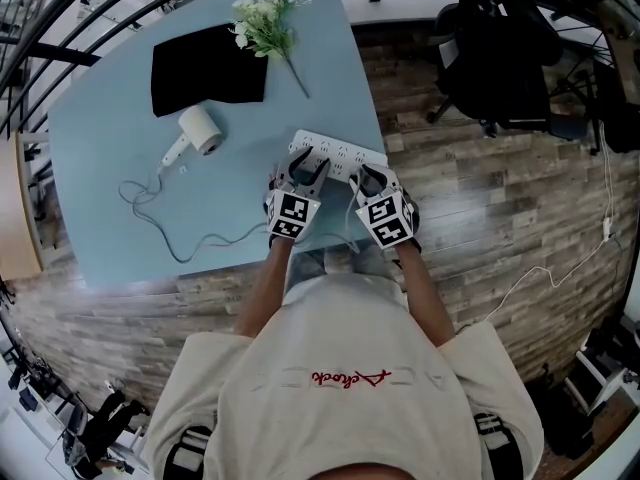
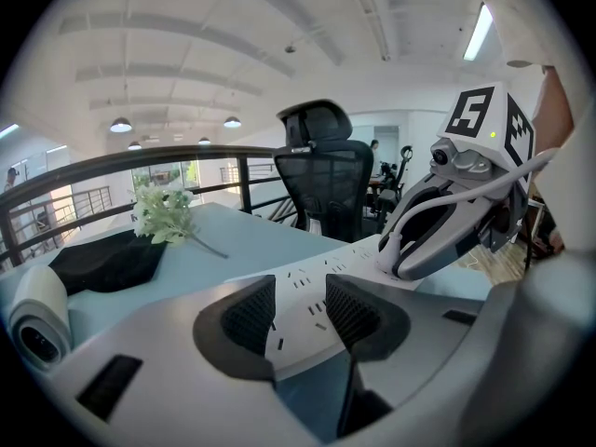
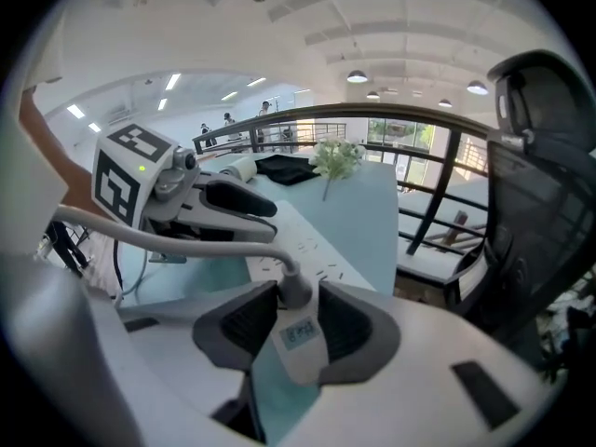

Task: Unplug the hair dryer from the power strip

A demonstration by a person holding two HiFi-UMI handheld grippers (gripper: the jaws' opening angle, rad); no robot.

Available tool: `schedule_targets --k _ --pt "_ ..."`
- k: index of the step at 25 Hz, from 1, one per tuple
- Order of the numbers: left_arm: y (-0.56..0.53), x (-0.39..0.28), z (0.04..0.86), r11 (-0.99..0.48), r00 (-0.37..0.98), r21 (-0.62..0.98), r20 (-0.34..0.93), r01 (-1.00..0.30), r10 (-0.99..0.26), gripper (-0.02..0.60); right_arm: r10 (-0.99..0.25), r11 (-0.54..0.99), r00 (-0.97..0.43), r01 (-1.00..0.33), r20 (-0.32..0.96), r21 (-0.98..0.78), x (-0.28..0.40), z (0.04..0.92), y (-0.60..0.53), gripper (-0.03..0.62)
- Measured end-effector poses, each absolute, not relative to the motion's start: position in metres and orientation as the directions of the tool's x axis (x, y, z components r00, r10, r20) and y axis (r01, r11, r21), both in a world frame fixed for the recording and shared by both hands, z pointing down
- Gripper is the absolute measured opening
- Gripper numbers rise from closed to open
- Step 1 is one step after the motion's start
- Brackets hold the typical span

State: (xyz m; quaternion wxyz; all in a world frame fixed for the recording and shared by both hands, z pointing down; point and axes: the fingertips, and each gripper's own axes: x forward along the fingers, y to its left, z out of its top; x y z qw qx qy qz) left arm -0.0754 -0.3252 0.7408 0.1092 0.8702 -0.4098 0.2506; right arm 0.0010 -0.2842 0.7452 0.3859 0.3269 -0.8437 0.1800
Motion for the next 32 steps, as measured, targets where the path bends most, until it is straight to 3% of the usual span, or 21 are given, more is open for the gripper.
schedule_targets --k 2,23,29,32 --pt "-0.325 -0.076 0.741 -0.64 0.538 -0.017 0.524 -0.768 -0.66 0.17 -0.41 0.729 -0.486 -0.683 0.772 -0.043 -0.002 0.745 -0.284 0.127" --pt "-0.324 -0.072 0.74 -0.64 0.543 -0.006 0.524 -0.768 -0.656 0.163 -0.431 0.691 -0.499 -0.719 0.751 -0.081 0.003 0.741 -0.282 0.118" --pt "-0.324 -0.069 0.743 -0.651 0.548 -0.006 0.534 -0.759 -0.644 0.141 -0.528 0.656 -0.552 -0.748 0.646 -0.103 -0.003 0.703 -0.302 0.118" --pt "-0.323 -0.07 0.743 -0.648 0.549 0.005 0.537 -0.761 -0.64 0.141 -0.519 0.662 -0.55 -0.743 0.655 -0.1 0.001 0.701 -0.306 0.118"
